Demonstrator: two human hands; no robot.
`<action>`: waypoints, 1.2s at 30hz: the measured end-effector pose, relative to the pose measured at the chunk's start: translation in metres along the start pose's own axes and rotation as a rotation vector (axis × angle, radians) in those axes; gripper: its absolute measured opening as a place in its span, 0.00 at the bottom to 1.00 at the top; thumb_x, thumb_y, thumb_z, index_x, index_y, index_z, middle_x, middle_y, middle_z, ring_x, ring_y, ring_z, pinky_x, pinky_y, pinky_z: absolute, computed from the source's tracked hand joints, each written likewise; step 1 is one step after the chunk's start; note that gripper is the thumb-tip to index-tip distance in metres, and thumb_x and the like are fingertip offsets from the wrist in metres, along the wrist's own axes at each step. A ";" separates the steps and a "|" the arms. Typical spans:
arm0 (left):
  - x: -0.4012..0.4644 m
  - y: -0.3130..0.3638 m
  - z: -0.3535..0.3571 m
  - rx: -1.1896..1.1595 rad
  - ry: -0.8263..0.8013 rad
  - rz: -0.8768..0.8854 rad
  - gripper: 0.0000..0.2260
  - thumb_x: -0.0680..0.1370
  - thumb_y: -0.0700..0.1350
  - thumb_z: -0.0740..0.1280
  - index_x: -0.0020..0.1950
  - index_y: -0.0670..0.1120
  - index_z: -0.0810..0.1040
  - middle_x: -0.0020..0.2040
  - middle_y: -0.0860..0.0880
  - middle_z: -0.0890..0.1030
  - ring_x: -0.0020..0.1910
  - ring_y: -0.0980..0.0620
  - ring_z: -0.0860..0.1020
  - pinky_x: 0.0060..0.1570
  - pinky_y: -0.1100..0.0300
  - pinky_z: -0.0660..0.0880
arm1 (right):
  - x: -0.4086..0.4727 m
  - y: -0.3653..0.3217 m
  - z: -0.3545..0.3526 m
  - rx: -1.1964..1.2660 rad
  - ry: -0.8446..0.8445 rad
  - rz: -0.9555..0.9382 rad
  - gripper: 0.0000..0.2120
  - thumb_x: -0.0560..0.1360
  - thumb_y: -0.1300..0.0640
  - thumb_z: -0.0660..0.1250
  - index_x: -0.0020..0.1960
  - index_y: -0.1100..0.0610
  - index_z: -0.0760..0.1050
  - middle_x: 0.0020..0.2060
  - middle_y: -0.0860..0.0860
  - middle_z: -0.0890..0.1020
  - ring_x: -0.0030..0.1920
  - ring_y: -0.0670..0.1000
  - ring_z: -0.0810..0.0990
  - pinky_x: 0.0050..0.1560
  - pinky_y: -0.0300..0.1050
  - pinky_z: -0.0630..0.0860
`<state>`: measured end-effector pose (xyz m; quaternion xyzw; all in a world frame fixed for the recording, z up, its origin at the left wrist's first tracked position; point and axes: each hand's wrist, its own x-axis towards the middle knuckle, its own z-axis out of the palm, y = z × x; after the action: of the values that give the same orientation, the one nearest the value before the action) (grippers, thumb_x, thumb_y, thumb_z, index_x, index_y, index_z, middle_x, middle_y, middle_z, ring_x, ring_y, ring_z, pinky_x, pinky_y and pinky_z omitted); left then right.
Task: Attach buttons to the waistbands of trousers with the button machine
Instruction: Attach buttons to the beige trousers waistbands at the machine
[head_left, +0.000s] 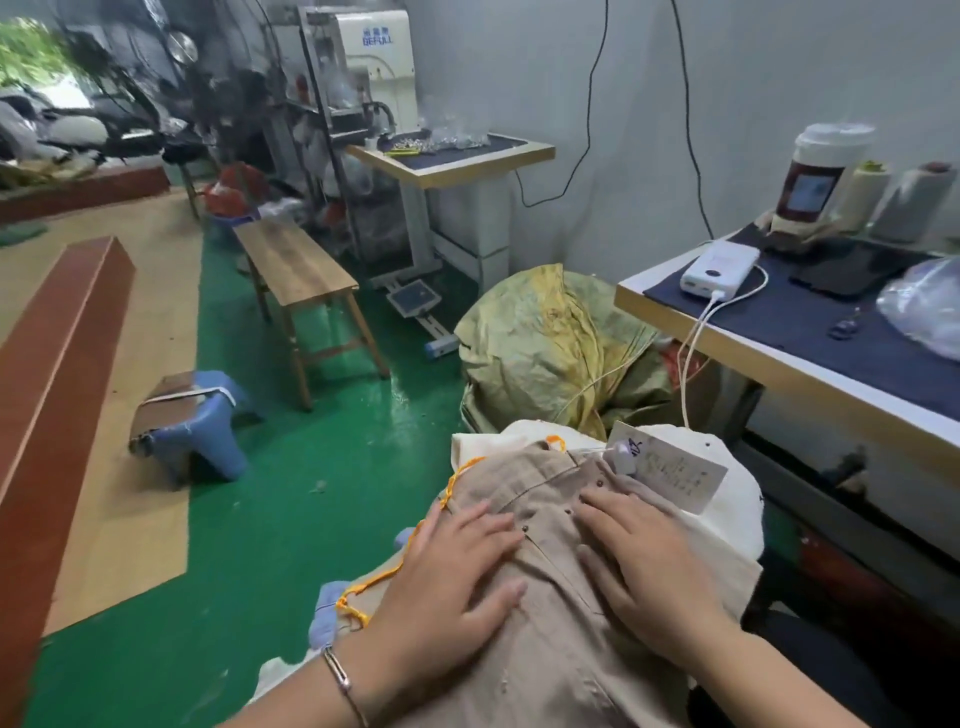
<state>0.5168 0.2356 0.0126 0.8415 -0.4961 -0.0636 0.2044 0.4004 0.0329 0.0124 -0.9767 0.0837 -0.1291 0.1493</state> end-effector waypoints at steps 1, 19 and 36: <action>0.005 0.004 -0.010 -0.046 0.051 0.008 0.21 0.78 0.60 0.59 0.70 0.59 0.72 0.71 0.66 0.67 0.74 0.66 0.56 0.77 0.57 0.45 | -0.006 0.003 -0.008 0.072 0.098 0.013 0.15 0.75 0.54 0.65 0.60 0.56 0.79 0.61 0.51 0.80 0.62 0.53 0.77 0.65 0.44 0.68; 0.192 0.239 -0.004 -0.084 -0.106 0.835 0.14 0.79 0.64 0.55 0.49 0.61 0.78 0.58 0.66 0.76 0.57 0.63 0.76 0.51 0.65 0.72 | -0.292 0.172 -0.222 0.022 1.039 0.882 0.09 0.76 0.63 0.67 0.49 0.51 0.80 0.41 0.44 0.83 0.43 0.46 0.81 0.45 0.38 0.76; 0.011 0.497 0.229 -0.393 -1.058 1.003 0.06 0.79 0.44 0.68 0.43 0.54 0.77 0.38 0.55 0.82 0.38 0.58 0.80 0.43 0.62 0.79 | -0.540 -0.007 -0.147 -0.073 0.733 1.802 0.09 0.72 0.54 0.71 0.35 0.48 0.74 0.33 0.45 0.80 0.37 0.47 0.78 0.39 0.48 0.75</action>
<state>0.0492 -0.0495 0.0080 0.3201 -0.8312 -0.4458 0.0895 -0.1536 0.1086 0.0279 -0.4498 0.8451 -0.2600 0.1263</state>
